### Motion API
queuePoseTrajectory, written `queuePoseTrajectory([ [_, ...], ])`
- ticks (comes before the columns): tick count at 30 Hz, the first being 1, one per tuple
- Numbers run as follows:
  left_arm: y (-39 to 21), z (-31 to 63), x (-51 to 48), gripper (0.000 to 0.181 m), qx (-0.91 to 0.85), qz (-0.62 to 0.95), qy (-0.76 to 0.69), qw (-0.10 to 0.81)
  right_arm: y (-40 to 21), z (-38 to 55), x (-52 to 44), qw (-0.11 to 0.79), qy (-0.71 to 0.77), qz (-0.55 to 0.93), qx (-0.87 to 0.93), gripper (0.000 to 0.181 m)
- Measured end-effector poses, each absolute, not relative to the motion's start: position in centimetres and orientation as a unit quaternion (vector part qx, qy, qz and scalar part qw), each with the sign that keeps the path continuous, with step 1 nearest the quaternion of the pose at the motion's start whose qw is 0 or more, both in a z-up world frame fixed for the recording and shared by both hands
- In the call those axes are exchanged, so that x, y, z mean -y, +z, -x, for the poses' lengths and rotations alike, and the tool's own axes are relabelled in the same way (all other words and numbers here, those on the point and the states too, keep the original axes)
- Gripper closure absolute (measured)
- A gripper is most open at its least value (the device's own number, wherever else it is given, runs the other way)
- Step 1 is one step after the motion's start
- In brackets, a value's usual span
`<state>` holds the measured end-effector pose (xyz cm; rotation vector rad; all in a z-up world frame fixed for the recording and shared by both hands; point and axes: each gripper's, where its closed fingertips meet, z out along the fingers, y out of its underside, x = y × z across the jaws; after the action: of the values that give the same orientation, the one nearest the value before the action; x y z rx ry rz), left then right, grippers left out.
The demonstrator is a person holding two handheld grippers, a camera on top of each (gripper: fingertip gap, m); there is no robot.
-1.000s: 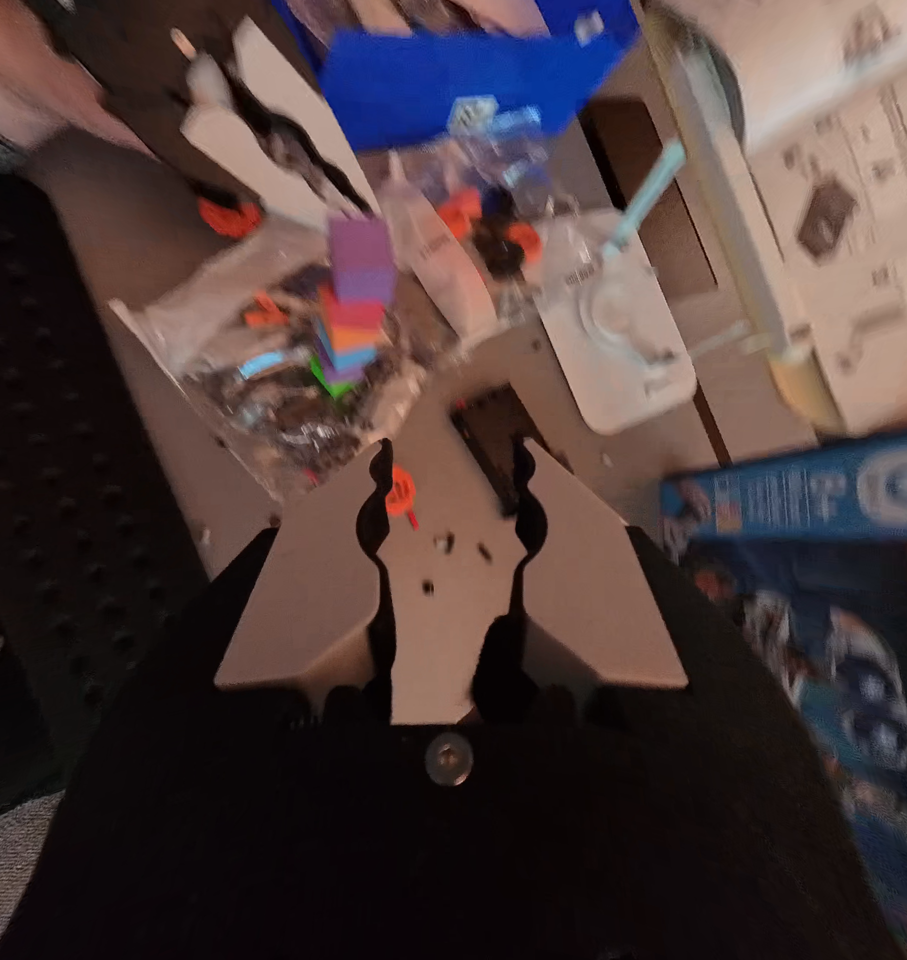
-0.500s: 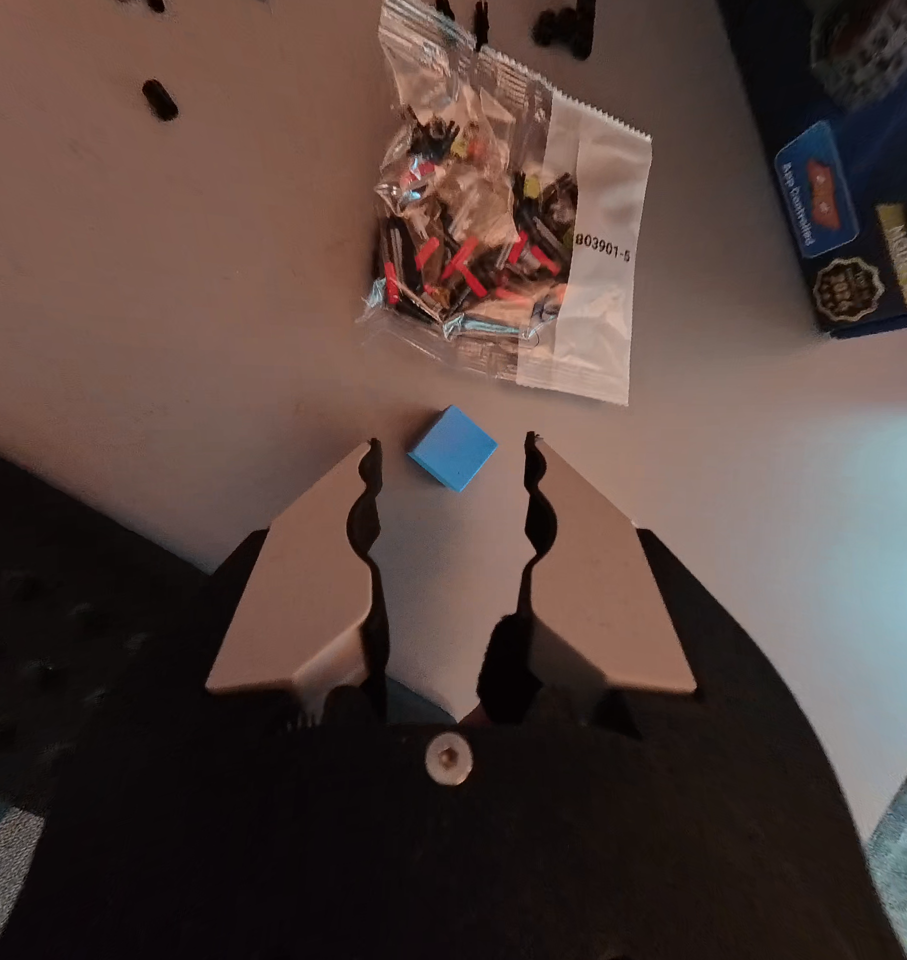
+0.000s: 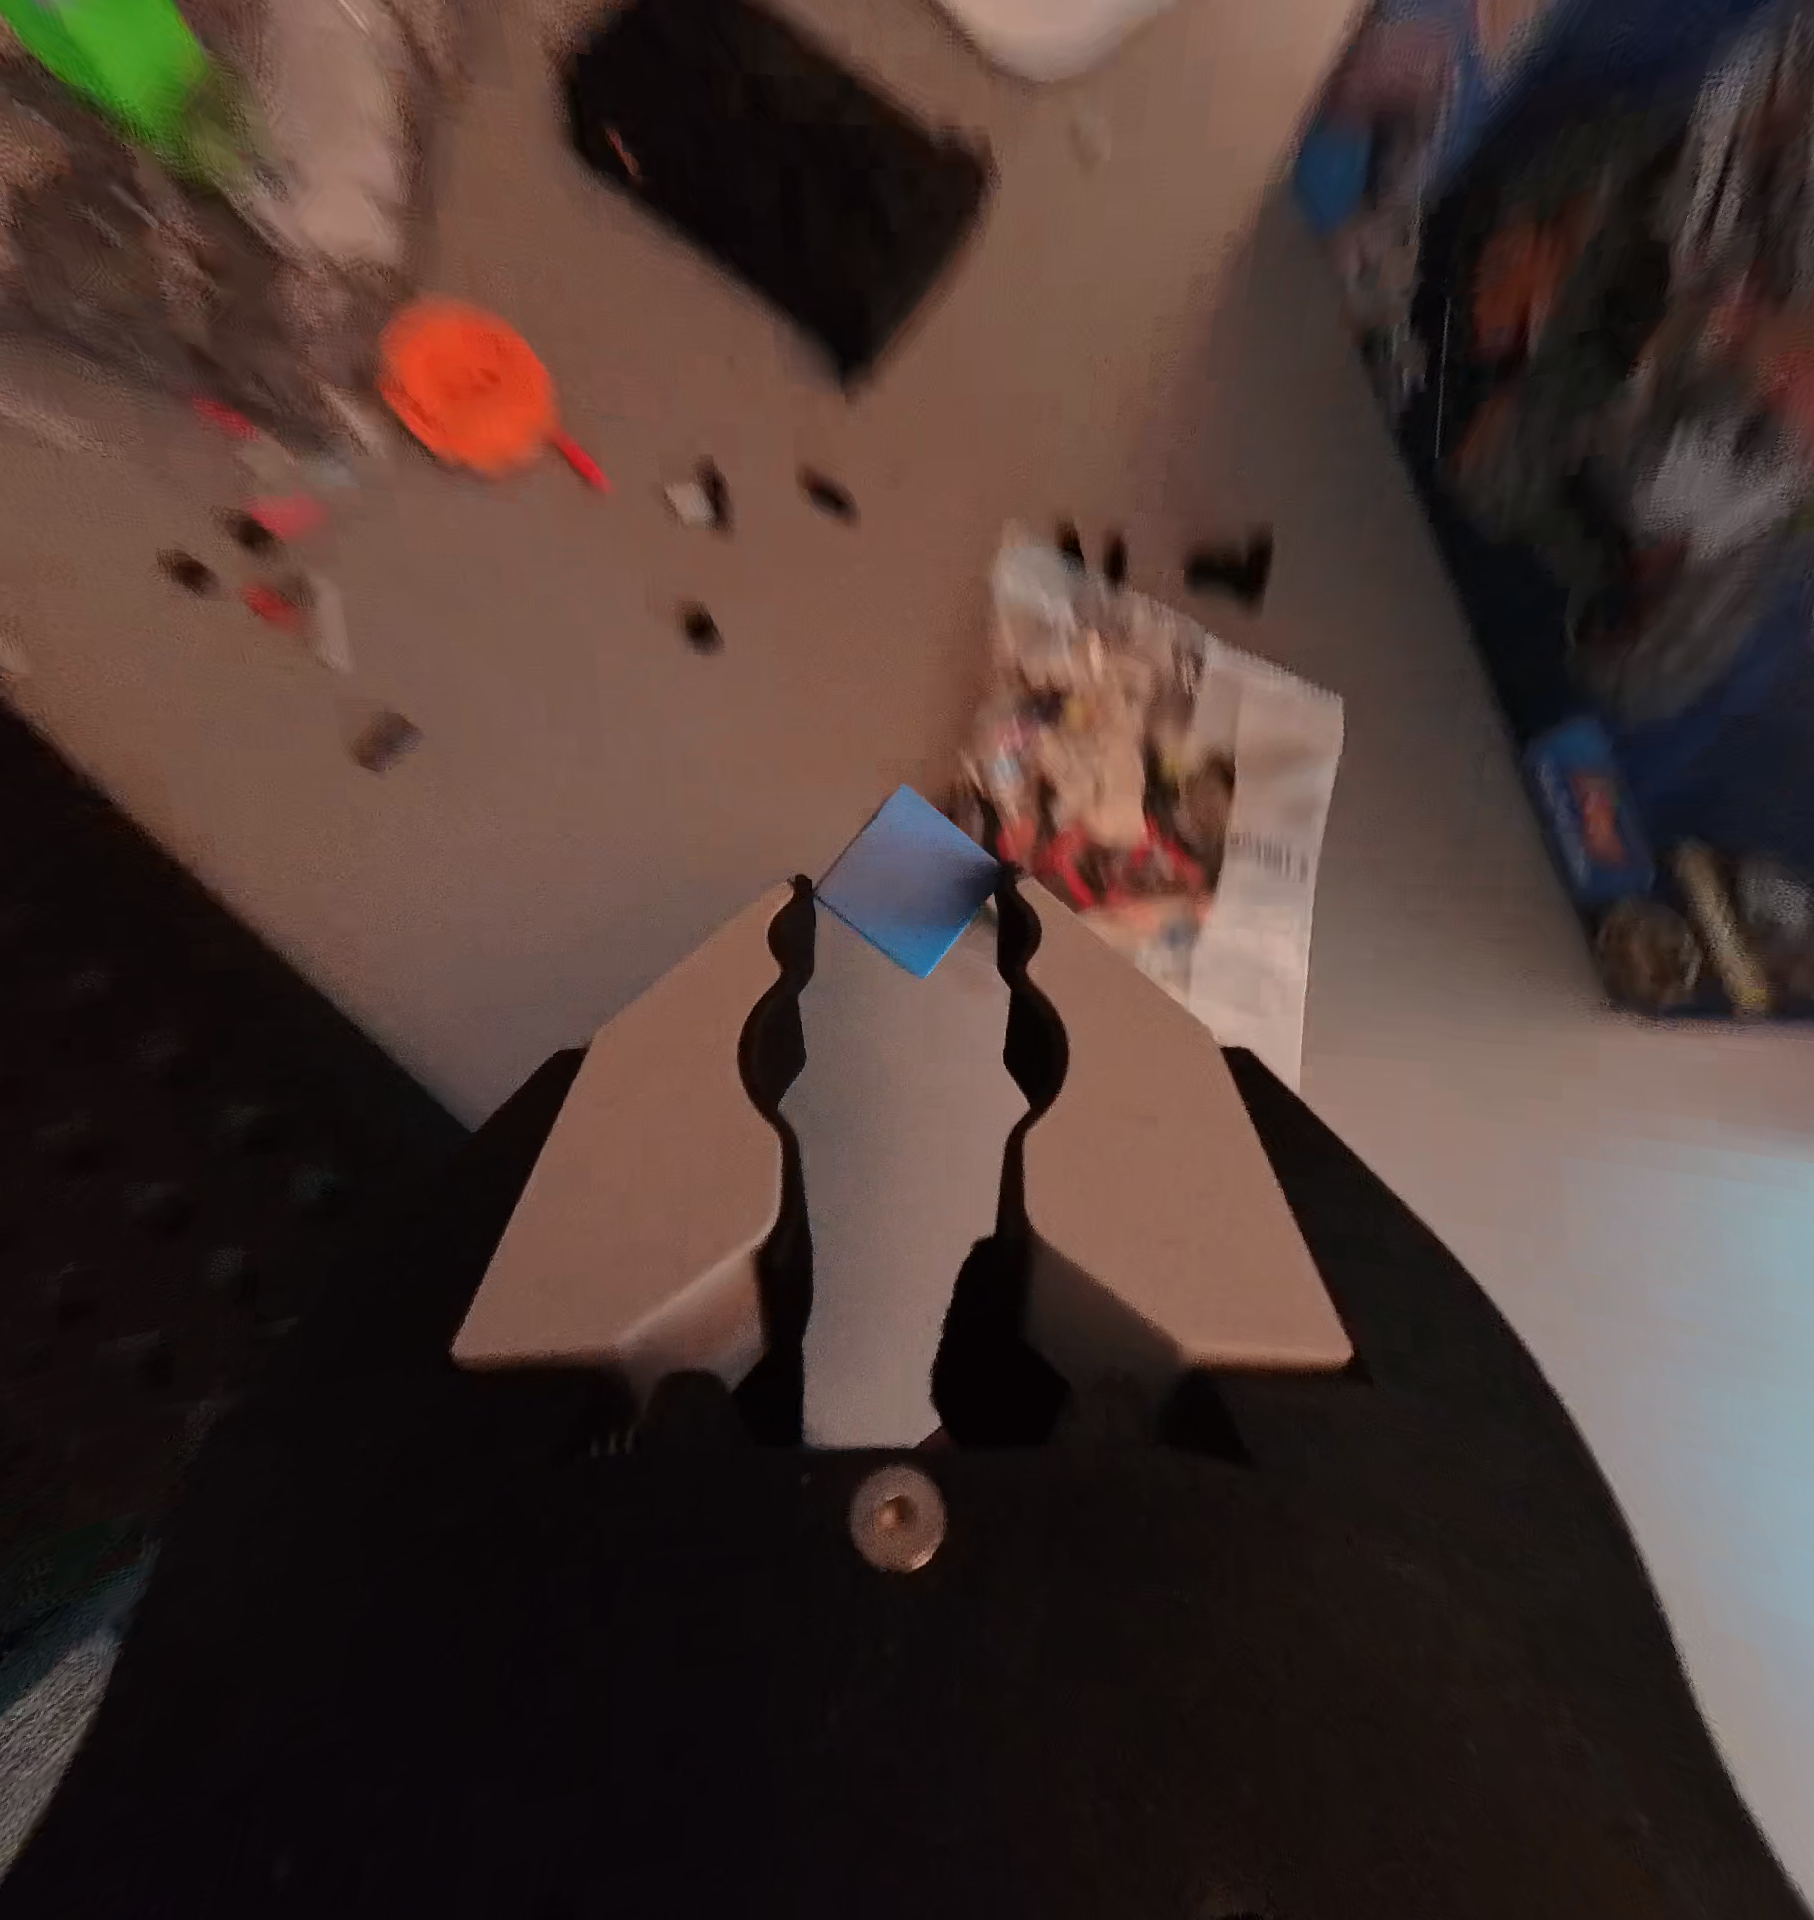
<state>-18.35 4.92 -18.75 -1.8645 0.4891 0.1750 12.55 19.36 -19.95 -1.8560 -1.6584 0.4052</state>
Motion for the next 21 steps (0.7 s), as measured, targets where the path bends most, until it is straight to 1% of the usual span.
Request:
queuePoseTrajectory([
  [5,-18.7,18.6,-4.9,0.173,-0.204,0.793,0.075,0.57,-11.0,-3.9,-12.9,0.357,0.235,0.581,0.692,0.147],
  [10,-18.7,18.8,-4.9,0.173,-0.2,0.793,0.078,0.57,-6.0,3.8,-7.4,0.356,0.252,0.491,0.754,0.147],
  [14,-18.6,18.9,-4.9,0.173,-0.201,0.793,0.083,0.569,-5.3,8.3,-5.5,0.335,0.232,0.461,0.788,0.147],
  [17,-18.5,18.8,-4.9,0.173,-0.202,0.791,0.083,0.571,-6.3,10.0,-4.7,0.297,0.228,0.459,0.806,0.147],
  [21,-18.5,18.6,-4.9,0.173,-0.207,0.792,0.085,0.568,-7.5,11.1,-4.2,0.27,0.224,0.458,0.817,0.147],
])
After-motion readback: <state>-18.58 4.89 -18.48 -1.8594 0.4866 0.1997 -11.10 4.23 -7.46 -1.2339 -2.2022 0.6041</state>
